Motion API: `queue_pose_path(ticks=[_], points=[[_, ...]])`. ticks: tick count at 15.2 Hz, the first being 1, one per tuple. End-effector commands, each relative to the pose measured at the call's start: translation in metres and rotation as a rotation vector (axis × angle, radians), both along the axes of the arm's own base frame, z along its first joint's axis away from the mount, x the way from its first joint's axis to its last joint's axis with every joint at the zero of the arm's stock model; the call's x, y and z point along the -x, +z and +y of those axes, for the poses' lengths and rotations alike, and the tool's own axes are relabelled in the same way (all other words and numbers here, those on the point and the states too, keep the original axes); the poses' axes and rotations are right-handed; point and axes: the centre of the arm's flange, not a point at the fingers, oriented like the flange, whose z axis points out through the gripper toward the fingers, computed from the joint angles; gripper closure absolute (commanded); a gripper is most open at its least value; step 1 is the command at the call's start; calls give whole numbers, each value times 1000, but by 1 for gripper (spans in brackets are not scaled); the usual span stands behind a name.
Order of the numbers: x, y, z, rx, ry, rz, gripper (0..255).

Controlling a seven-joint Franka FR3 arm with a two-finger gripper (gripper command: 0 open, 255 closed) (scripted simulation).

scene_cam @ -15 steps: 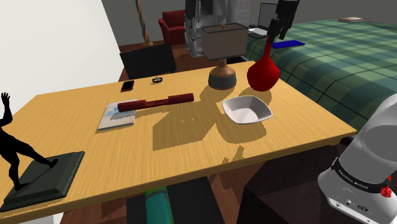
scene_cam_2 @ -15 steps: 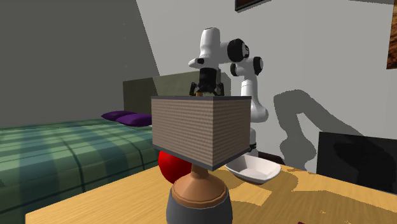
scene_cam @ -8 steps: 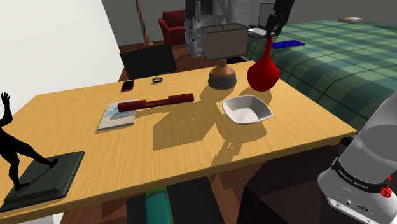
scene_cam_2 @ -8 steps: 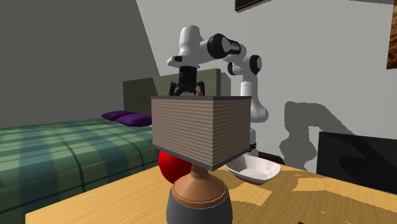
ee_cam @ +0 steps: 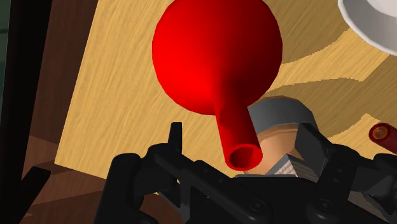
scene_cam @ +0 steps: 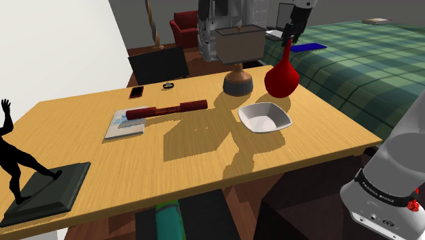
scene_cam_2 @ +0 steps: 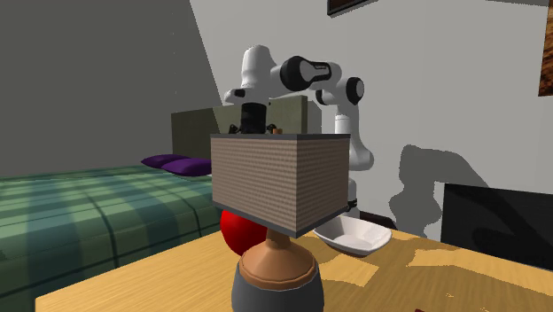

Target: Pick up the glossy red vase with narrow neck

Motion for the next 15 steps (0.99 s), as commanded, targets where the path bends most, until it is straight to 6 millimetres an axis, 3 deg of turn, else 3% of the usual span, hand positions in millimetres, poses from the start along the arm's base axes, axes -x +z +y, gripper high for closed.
queue_pose_path(ticks=[1,2,3,12,15], points=[[1,-8,0,0,0,0,0],[1,-8,0,0,0,0,0],[2,-8,0,0,0,-1,255],[1,-8,0,0,0,0,255],[1,8,0,0,0,0,255]])
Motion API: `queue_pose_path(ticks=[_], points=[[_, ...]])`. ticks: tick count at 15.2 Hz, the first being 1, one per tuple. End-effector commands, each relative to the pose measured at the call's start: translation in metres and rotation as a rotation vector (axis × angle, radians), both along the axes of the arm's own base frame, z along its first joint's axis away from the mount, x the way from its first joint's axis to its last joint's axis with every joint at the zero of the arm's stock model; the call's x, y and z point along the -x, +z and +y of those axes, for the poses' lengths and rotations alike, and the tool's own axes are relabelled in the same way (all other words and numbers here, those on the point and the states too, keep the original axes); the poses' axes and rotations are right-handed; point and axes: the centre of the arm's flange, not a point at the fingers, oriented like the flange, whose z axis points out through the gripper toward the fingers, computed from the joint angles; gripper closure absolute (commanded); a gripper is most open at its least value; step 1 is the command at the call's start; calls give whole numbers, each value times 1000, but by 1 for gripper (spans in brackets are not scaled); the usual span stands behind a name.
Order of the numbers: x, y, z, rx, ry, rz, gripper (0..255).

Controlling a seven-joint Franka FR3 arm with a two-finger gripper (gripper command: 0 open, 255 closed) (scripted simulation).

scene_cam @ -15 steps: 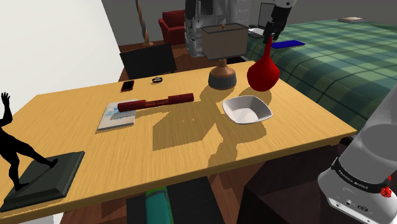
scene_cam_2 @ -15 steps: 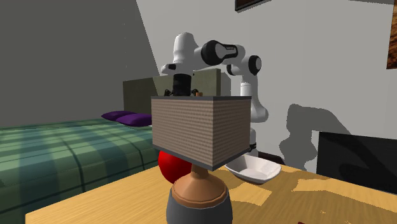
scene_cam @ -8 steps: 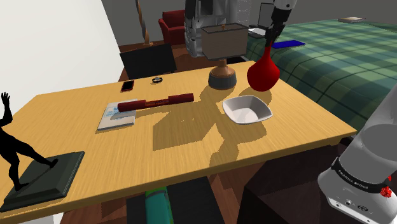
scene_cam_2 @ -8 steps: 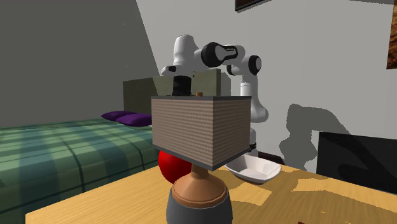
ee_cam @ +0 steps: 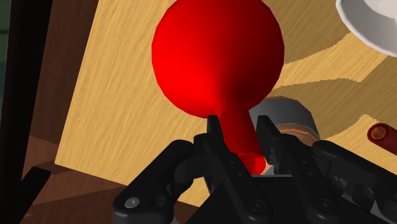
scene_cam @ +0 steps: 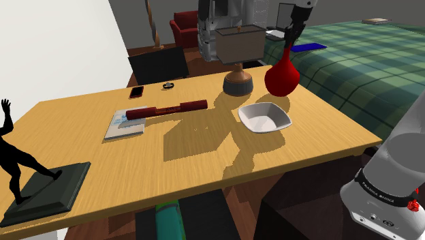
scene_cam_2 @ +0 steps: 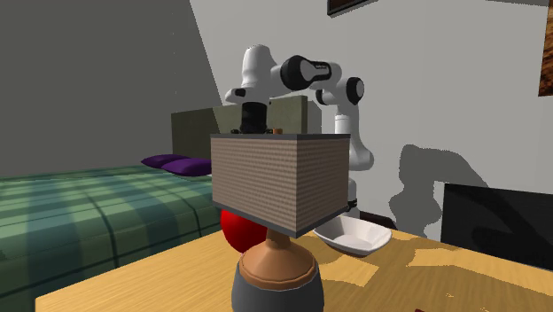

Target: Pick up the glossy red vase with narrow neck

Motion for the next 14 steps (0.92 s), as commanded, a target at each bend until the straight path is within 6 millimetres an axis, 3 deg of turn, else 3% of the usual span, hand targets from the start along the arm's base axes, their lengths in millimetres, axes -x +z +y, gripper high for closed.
queue_pose_path(ticks=[1,12,14], points=[[-1,11,-1,1,0,-1,255],[-1,69,-1,1,0,-1,255],[-1,70,-1,1,0,-1,255]])
